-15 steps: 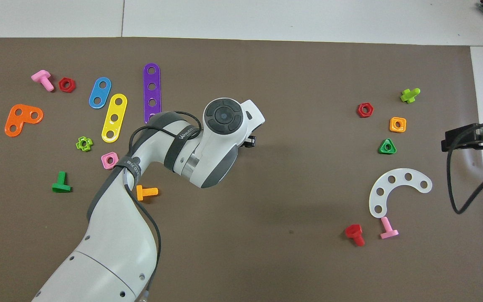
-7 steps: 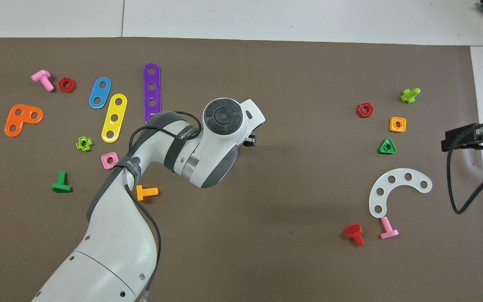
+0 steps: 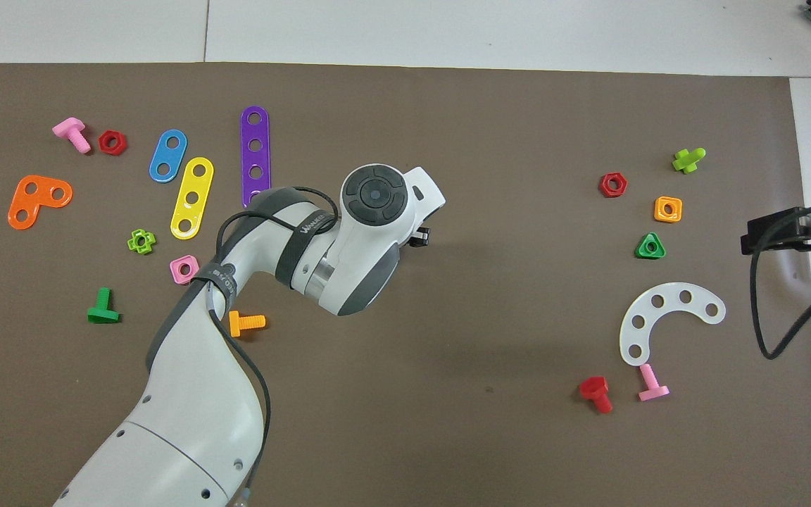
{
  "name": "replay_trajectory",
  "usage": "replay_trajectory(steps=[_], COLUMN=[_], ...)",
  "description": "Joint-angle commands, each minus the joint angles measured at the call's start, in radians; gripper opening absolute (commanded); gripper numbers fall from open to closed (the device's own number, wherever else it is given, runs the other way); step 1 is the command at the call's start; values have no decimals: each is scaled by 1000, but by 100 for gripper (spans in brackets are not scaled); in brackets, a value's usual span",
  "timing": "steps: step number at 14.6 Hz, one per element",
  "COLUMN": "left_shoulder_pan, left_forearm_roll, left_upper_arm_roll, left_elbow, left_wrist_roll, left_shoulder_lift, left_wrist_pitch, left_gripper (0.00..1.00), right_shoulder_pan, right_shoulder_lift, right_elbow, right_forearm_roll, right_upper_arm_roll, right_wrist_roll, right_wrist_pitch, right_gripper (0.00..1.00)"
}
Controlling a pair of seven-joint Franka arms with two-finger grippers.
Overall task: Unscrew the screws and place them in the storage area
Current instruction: 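Lift the blue nut and carry it toward the pink square piece, then lower the blue nut beside the pink square piece and open the left gripper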
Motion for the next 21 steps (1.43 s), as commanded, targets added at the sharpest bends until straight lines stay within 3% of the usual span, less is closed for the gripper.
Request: replay_trajectory(steps=[1, 5, 9, 11, 15, 18, 21], left_shoulder_pan=[-5, 29, 168, 204, 284, 290, 282], left_forearm_roll=[-56, -73, -119, -121, -121, -121, -121], left_upper_arm_roll=[16, 28, 16, 22, 24, 25, 25], left_elbow=[133, 188, 163, 59, -190, -351, -451], left_wrist_roll=[-3, -1, 14, 87, 287, 316, 318], left_shoulder_lift=[40, 28, -39, -101, -214, -263, -290], left_wrist_pitch=[-110, -186, -220, -219, -184, -44, 63], left_gripper=[37, 38, 37, 30, 28, 28, 27], right_shoulder_pan=[-6, -6, -6, -6, -6, -6, -6], right_shoulder_lift=[-20, -20, -20, -20, -20, -20, -20], right_elbow=[-19, -19, -19, -19, -19, -19, -19], right_forearm_roll=[12, 12, 12, 12, 12, 12, 12], right_upper_arm_roll=[6, 6, 7, 6, 6, 6, 7], right_wrist_roll=[12, 10, 12, 12, 12, 12, 10], right_wrist_pitch=[-4, -4, -4, -4, -4, -4, -4], right_gripper=[100, 100, 100, 100, 100, 100, 100])
